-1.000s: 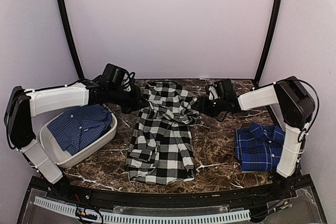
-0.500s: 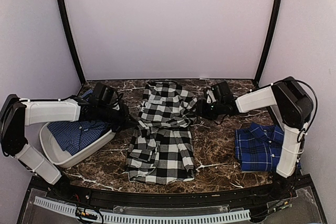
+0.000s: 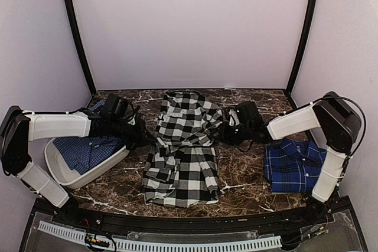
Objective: Fold and stack the long sleeve shirts
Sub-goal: Fold the sleeve of the 1/3-folded shirt.
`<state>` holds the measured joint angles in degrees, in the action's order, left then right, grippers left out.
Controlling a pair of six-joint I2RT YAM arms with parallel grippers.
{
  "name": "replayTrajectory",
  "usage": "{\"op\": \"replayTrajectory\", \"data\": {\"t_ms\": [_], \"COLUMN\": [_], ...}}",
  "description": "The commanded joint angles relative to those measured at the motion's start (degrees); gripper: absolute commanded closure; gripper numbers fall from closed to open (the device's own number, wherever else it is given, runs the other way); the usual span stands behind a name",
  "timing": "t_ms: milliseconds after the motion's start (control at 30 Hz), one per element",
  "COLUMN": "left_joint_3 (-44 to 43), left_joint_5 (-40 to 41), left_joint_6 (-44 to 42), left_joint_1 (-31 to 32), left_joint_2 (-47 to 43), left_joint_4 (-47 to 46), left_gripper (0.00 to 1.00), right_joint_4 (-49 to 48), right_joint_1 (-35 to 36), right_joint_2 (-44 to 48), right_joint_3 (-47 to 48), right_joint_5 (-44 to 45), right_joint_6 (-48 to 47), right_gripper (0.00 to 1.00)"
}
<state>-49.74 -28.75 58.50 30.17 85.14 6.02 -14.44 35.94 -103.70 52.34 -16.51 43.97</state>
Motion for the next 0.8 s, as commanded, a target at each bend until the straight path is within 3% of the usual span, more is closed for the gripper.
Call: {"op": "replayTrajectory", "data": {"t_ms": [0, 100, 367, 533, 633, 767], "left_joint_3": [-1.06, -3.10, -11.44, -11.86, -11.56, -12.34], "left_joint_5": [-3.39, -5.28, -10.39, -6.62, 0.17, 7.66], "left_joint_6": [-3.87, -7.91, -15.19, -14.43, -13.80, -15.67], "left_joint_1": [0.23, 2.08, 12.26, 12.28, 11.01, 9.61], "left_joint_2": [0.73, 2.75, 8.92, 8.17, 7.72, 7.96], "left_joint_4": [2.26, 4.05, 7.35, 6.59, 8.19, 12.05], "left_gripper": [1.00, 1.00, 1.00, 0.99, 0.95, 0.77], "right_joint_4": [-1.17, 4.90, 20.99, 26.85, 28.94, 30.97], "right_joint_1": [1.33, 1.10, 0.97, 0.99, 1.06, 1.22], "right_joint_2": [1.35, 1.38, -10.48, -22.67, -28.13, -31.70], "right_joint_3": [1.54, 6.65, 30.09, 43.45, 49.10, 53.69], "right_joint_5": [2.90, 6.43, 10.60, 8.80, 7.46, 5.14], "right_joint_6": [2.62, -0.08, -7.95, -9.87, -10.65, -11.98], "right_gripper": [0.83, 1.00, 1.00, 1.00, 0.94, 0.77]}}
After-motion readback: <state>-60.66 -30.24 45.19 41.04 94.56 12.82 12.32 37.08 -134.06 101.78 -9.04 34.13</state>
